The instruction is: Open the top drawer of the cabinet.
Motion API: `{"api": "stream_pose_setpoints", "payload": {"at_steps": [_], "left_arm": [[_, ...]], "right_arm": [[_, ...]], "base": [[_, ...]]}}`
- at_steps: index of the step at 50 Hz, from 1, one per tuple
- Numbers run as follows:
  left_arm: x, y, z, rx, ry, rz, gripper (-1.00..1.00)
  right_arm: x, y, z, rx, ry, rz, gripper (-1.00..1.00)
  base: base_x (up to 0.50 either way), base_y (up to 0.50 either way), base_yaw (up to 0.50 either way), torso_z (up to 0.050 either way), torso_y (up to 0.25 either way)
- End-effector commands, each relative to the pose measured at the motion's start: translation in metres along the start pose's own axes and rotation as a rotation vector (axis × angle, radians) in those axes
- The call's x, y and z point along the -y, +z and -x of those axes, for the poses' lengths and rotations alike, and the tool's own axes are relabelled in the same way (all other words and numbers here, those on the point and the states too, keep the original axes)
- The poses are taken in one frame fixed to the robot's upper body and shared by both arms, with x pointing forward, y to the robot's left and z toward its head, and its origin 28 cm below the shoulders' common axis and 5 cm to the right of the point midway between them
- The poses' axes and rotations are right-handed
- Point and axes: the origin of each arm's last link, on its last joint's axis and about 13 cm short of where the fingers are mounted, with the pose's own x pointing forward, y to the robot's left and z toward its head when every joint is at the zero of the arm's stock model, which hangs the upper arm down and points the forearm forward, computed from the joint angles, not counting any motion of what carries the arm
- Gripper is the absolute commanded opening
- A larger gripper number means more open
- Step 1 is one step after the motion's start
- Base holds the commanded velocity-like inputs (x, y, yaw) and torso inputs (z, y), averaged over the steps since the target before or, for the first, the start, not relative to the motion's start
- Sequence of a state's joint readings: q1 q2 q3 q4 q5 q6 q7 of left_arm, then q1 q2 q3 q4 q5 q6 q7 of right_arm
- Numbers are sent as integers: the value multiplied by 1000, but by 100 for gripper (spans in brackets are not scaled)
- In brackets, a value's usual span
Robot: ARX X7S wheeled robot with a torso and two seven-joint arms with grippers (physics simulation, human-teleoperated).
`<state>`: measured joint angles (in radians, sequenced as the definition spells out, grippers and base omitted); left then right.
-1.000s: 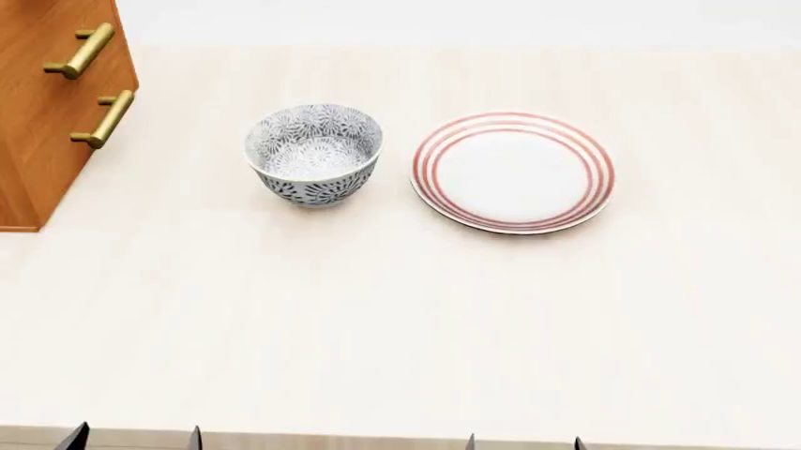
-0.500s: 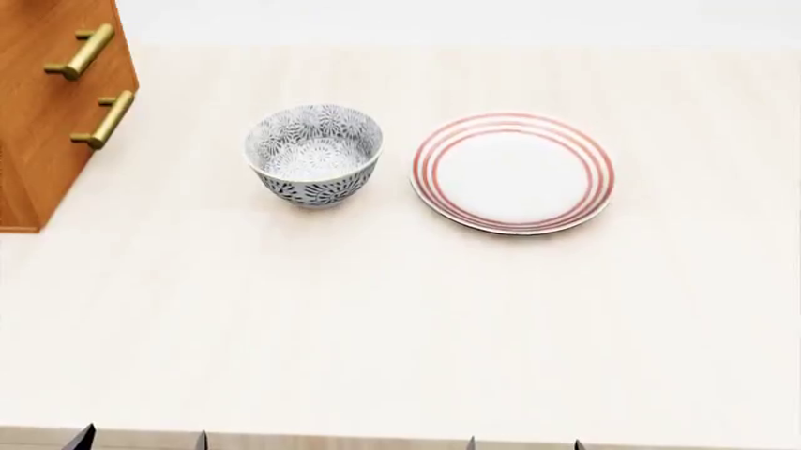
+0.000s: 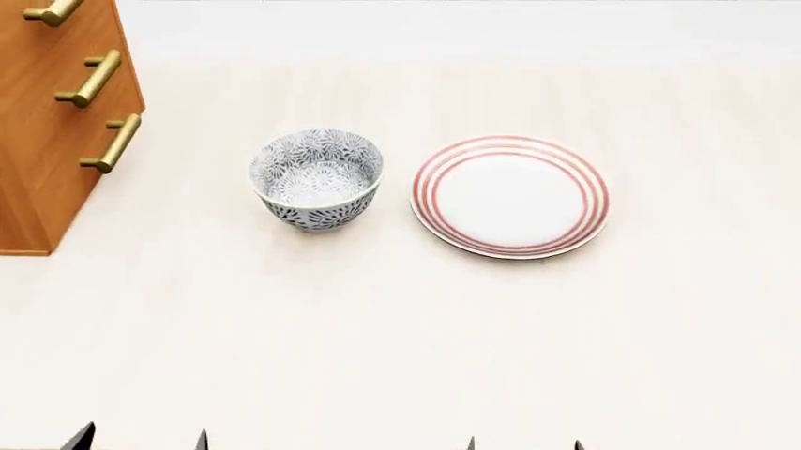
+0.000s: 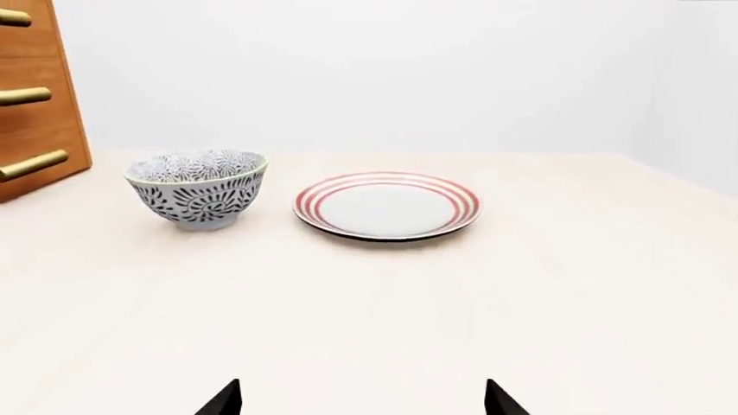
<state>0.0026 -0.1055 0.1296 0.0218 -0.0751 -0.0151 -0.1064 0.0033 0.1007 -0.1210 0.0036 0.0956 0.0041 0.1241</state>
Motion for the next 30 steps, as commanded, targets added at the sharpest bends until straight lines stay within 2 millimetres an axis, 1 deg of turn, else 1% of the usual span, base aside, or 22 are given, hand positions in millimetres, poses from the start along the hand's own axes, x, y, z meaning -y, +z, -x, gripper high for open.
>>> {"api": "stream_pose_setpoints", "payload": {"at_steps": [1,19,22,30], "left_arm": [[0,2,0,13,3,12,100],[-1,3,-1,7,19,2,100],[-1,2,-1,17,17,10,100],[-1,1,-2,17,16,11,100]], "right_arm": [[0,0,0,2,2,-3,100],[0,0,-1,-5,-2,4,100],[0,0,-1,0,-3,3,100],[0,1,-1,-1,2,5,100]], "base": [[0,0,0,50,0],[0,0,0,50,0],[133,0,0,9,0],[500,0,0,0,0]]}}
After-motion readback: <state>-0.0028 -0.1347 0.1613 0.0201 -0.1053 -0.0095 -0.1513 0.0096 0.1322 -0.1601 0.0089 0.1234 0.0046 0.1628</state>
